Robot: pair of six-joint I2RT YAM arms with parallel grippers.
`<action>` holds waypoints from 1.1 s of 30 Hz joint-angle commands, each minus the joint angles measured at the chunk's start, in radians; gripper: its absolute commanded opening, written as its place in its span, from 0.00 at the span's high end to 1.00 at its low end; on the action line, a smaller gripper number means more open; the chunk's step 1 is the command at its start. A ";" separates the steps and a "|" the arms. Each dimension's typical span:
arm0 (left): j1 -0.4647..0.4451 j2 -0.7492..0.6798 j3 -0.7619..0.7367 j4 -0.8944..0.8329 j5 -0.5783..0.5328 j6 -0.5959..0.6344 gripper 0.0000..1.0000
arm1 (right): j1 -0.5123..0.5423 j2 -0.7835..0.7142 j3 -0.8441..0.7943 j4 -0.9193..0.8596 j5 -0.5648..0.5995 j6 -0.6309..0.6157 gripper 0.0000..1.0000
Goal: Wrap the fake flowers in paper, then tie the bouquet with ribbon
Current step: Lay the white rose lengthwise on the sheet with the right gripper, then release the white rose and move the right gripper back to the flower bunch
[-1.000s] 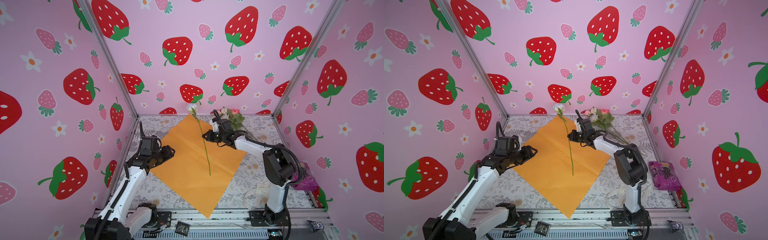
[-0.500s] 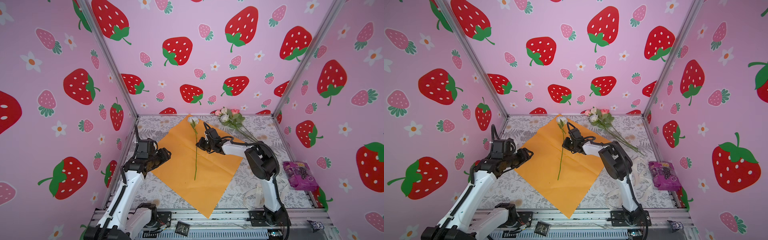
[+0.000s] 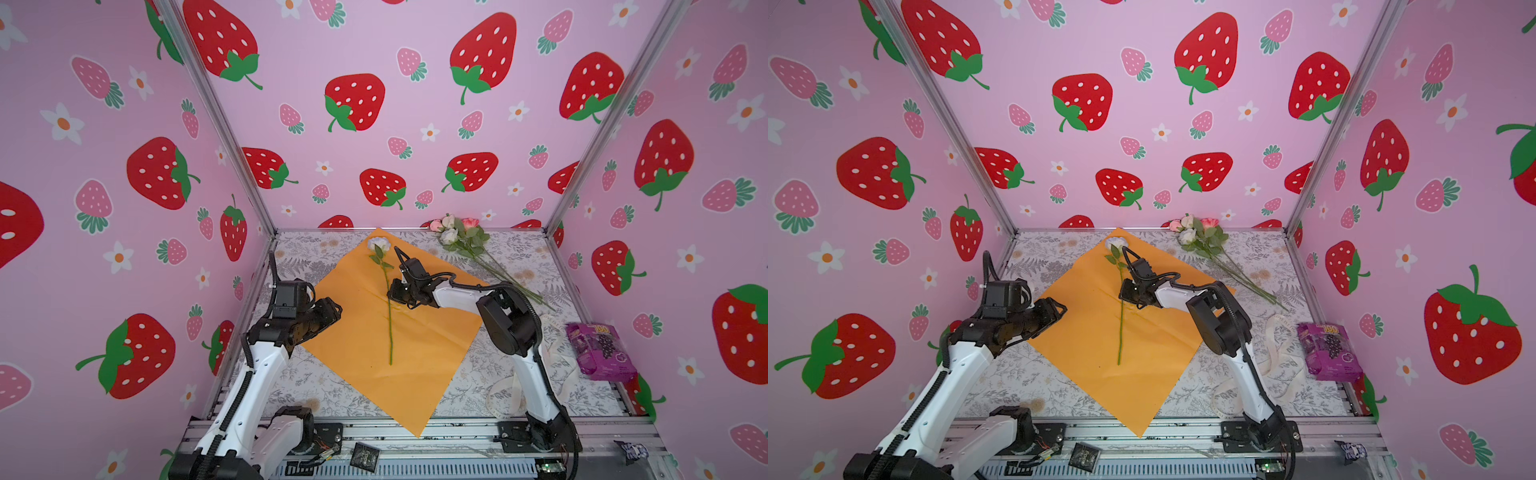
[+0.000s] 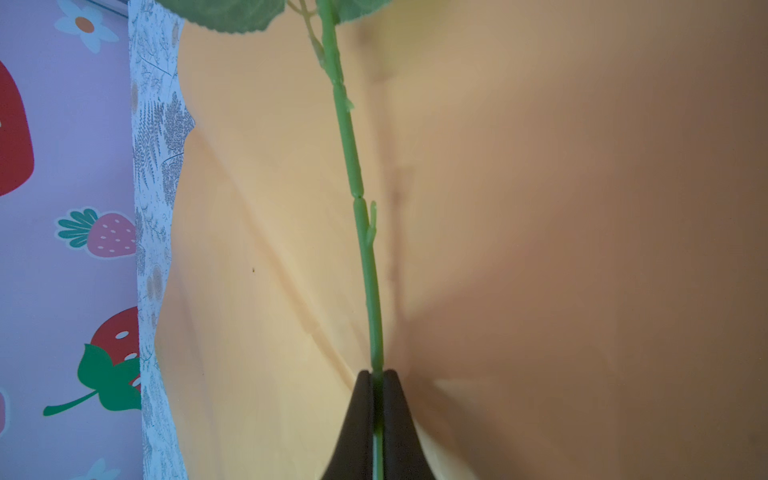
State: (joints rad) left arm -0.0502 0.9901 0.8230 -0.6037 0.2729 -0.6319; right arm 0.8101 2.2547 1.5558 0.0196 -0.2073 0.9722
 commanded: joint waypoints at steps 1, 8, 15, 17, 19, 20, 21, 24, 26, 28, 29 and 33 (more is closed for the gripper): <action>0.005 -0.001 -0.013 -0.005 0.012 0.006 0.37 | 0.017 -0.053 0.024 -0.013 0.033 -0.024 1.00; 0.007 0.002 -0.020 0.001 0.021 0.000 0.37 | 0.045 -0.003 0.051 -0.045 0.031 -0.003 1.00; 0.006 0.000 -0.019 -0.004 0.020 0.003 0.37 | 0.043 0.044 0.049 -0.069 0.066 0.027 0.97; 0.008 0.001 -0.022 0.001 0.023 0.003 0.37 | 0.044 0.044 0.054 -0.078 0.067 0.012 0.94; 0.007 0.006 -0.021 0.002 0.025 0.003 0.37 | 0.044 0.036 0.055 -0.092 0.086 0.000 0.91; 0.008 0.011 -0.020 0.005 0.028 0.002 0.37 | 0.043 0.033 0.057 -0.096 0.083 -0.003 0.89; 0.008 0.013 -0.019 0.006 0.032 0.004 0.37 | 0.041 0.027 0.057 -0.092 0.074 -0.008 0.84; 0.007 0.021 -0.014 0.009 0.041 0.005 0.37 | 0.036 0.006 0.073 -0.095 0.066 -0.020 0.72; 0.007 0.022 -0.012 0.009 0.047 0.005 0.37 | 0.029 -0.010 0.081 -0.093 0.051 -0.025 0.69; 0.007 0.024 -0.010 0.014 0.061 0.005 0.37 | 0.020 -0.043 0.083 -0.096 0.053 -0.040 0.68; 0.007 0.024 -0.011 0.018 0.068 0.003 0.36 | 0.014 -0.059 0.077 -0.095 0.056 -0.043 0.68; 0.006 0.033 -0.023 0.054 0.136 -0.004 0.36 | -0.040 -0.166 0.036 -0.095 0.054 -0.094 0.62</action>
State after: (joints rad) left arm -0.0494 1.0157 0.8066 -0.5877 0.3450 -0.6323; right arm 0.8177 2.2147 1.6039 -0.0719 -0.1650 0.9199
